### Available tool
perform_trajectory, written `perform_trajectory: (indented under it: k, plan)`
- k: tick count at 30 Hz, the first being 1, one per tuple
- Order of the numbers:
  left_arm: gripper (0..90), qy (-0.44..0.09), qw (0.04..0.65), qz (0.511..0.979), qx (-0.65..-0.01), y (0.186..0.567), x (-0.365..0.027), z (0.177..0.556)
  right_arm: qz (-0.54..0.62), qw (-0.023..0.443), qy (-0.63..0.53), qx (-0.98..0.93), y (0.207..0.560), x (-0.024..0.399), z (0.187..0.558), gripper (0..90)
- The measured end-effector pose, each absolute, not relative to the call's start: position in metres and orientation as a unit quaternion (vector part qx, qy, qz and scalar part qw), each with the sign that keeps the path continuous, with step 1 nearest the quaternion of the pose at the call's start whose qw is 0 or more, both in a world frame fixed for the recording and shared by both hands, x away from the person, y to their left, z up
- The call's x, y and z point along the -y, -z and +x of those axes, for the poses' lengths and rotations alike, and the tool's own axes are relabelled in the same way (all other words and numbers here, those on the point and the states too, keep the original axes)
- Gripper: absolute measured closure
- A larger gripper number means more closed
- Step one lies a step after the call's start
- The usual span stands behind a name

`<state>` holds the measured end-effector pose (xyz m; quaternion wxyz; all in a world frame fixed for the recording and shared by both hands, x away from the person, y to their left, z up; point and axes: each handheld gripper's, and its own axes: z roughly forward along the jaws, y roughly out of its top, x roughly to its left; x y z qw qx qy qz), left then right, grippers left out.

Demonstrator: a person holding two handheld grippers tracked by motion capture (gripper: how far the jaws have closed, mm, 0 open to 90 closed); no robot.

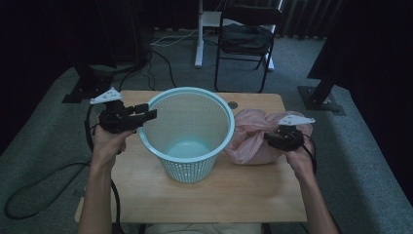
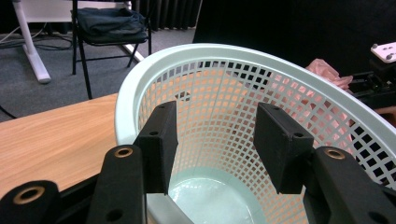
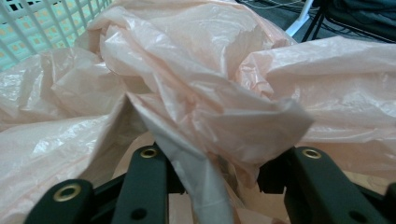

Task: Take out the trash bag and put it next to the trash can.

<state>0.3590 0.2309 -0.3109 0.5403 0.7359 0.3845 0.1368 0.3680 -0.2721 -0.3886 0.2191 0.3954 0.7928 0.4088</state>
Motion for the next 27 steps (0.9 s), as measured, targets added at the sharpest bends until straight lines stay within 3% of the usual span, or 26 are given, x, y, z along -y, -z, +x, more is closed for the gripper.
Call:
perform_trajectory:
  k: [6,9,10,11,17,27]
  plan:
    - [49.5,-0.137,0.540,0.736,-0.385,0.311,-0.231,0.359,0.388,0.214,-0.399,-0.803,0.385,0.276,0.364,52.6]
    - [49.5,-0.137,0.540,0.736,-0.385,0.311,-0.231,0.359,0.387,0.215,-0.397,-0.804,0.385,0.276,0.364,52.6]
    - [49.5,-0.136,0.539,0.736,-0.385,0.311,-0.231,0.359,0.387,0.215,-0.397,-0.804,0.385,0.276,0.364,50.2]
    - [49.5,-0.136,0.540,0.736,-0.386,0.311,-0.231,0.359,0.380,0.210,-0.388,-0.813,0.383,0.277,0.362,40.4]
    - [49.5,-0.136,0.540,0.736,-0.385,0.311,-0.231,0.359,0.373,0.200,-0.372,-0.826,0.378,0.277,0.359,29.8]
    - [49.4,-0.136,0.539,0.737,-0.385,0.311,-0.230,0.360,0.366,0.211,-0.366,-0.829,0.365,0.283,0.350,22.7]
